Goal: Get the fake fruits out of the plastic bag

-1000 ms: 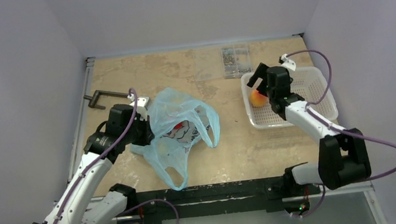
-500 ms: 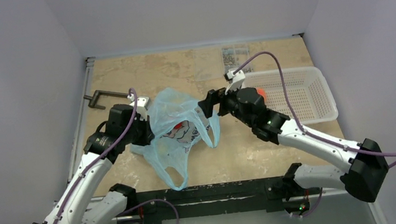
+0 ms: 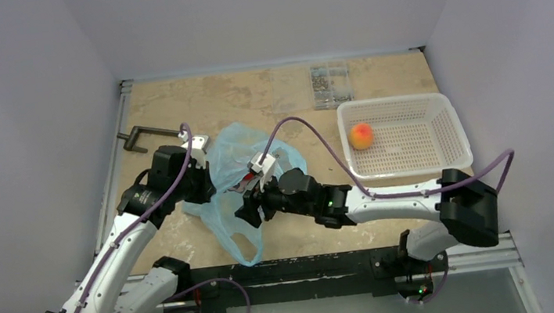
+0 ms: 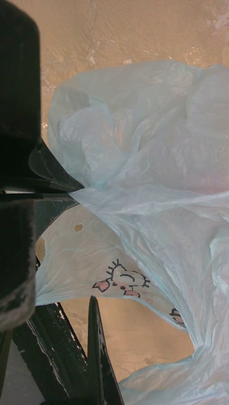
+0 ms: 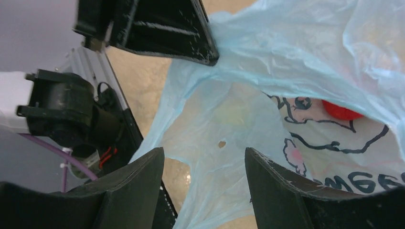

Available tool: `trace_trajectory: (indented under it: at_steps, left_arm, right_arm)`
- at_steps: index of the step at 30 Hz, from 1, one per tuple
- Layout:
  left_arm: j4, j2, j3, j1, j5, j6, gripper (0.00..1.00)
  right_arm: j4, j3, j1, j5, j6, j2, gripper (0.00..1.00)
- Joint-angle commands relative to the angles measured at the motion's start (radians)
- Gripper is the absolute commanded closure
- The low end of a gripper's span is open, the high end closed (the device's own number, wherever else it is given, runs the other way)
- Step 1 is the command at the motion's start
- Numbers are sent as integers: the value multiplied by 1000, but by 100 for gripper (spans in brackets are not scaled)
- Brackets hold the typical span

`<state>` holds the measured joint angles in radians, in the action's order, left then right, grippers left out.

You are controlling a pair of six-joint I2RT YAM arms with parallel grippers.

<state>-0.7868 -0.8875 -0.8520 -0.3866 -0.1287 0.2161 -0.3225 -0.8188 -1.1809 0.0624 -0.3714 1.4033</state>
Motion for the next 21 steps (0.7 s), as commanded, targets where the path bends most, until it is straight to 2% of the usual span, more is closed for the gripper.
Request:
trace_trajectory:
  at_steps: [1, 4, 11, 21]
  left_arm:
    - [9, 17, -12, 1, 7, -12, 100]
    - [13, 24, -11, 0, 7, -11, 100]
    - [29, 43, -4, 0, -10, -14, 100]
    - [48, 54, 1, 0, -47, -20, 100]
  right_arm:
    - [-111, -1, -6, 20, 19, 66, 40]
    - [-167, 7, -7, 85, 6, 139, 45]
    - [-308, 30, -10, 403, -67, 267, 42]
    - [-424, -58, -10, 593, -17, 422, 35]
